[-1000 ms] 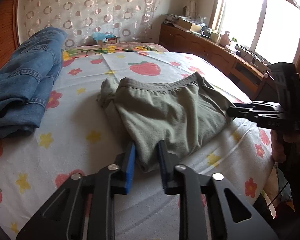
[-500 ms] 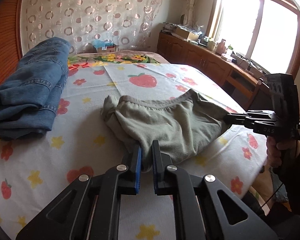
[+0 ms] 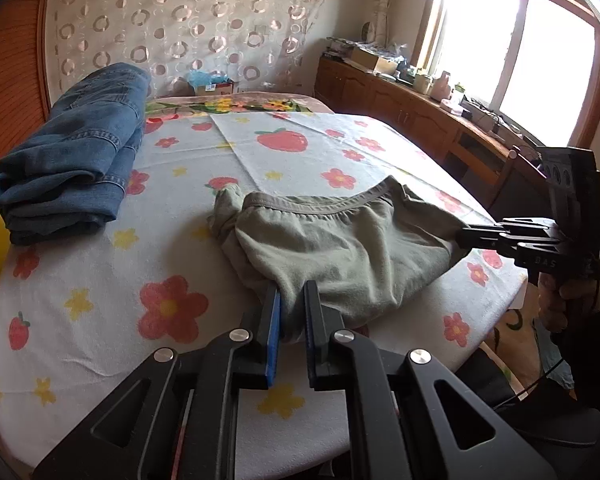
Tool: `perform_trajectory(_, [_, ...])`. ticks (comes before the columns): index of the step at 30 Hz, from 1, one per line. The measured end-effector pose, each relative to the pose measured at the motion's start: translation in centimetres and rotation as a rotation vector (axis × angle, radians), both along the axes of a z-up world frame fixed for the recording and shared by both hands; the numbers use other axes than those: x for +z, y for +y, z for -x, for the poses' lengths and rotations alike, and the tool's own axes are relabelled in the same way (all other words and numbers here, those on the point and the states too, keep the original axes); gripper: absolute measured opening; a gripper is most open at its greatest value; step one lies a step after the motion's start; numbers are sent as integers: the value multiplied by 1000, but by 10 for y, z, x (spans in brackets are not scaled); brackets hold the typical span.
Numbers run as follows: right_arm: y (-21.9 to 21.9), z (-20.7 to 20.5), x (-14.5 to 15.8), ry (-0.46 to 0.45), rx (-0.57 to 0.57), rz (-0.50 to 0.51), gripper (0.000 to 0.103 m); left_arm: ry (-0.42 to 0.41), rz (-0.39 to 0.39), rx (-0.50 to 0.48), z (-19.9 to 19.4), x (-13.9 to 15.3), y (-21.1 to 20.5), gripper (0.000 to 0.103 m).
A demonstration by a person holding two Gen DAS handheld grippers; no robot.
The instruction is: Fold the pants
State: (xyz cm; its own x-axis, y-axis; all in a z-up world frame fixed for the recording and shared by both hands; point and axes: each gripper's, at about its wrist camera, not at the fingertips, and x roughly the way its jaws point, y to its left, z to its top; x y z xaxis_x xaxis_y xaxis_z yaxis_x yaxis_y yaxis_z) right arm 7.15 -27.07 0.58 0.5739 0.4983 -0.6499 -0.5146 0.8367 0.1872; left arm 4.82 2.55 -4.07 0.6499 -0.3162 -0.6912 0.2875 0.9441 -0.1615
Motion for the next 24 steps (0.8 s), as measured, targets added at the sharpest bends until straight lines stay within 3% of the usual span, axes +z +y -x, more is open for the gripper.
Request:
perform_trajectory(7, [-1, 8, 4, -24, -4, 28, 11, -17, -14, 19, -1, 8, 3, 14])
perform_trajectory(10, [-7, 9, 4, -30, -22, 31, 12, -20, -16, 29, -6, 10, 6, 23])
perform_trajectory(12, [-8, 9, 5, -31, -25, 33, 13, -20, -24, 36, -11, 10, 6, 39])
perform_trajectory(14, [-6, 6, 6, -37, -32, 35, 13, -29, -36, 41, -17, 10, 6, 46])
perform_trajectory(24, [7, -19, -4, -33, -47, 42, 35, 41, -85, 42, -55, -15, -1, 48])
